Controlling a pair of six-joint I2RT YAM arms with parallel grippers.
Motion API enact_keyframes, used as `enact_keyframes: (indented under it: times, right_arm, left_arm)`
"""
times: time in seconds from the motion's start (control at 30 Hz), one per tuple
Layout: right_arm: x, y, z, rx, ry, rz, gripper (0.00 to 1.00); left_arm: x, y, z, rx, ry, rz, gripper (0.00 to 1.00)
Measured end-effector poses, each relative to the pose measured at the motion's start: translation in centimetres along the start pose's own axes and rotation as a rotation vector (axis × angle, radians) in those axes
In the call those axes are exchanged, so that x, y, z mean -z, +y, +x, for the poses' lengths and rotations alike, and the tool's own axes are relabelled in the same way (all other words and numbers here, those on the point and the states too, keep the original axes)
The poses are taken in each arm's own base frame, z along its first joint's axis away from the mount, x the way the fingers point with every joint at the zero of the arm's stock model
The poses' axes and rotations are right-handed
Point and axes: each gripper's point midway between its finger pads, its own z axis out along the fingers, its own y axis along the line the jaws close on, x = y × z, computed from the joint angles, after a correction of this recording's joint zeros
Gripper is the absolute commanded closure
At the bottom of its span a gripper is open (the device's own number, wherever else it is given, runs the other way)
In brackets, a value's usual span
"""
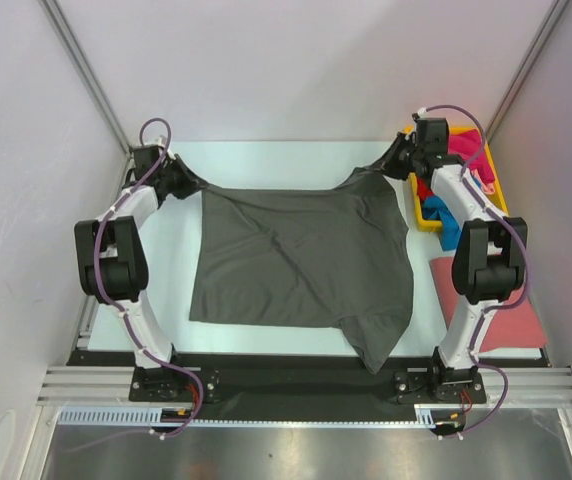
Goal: Fold and stack the t-shirts
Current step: Fold the tshirt
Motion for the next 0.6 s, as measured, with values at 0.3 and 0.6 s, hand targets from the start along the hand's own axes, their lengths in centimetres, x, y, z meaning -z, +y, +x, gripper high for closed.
enact_keyframes:
  times: [0.3,0.6]
  right_arm:
    - [5.3,-3.2,1.3,-0.052,0.036,0.14,1.0]
    - [7.7,-5.0,5.3,-0.088,0.097,0.185,1.0]
  left_arm:
    - [0.3,1.3,3.5,0.001,0.157,-0.029,1.0]
    - [1.2,2.6,5.6,0.021,0.243,-0.092,1.0]
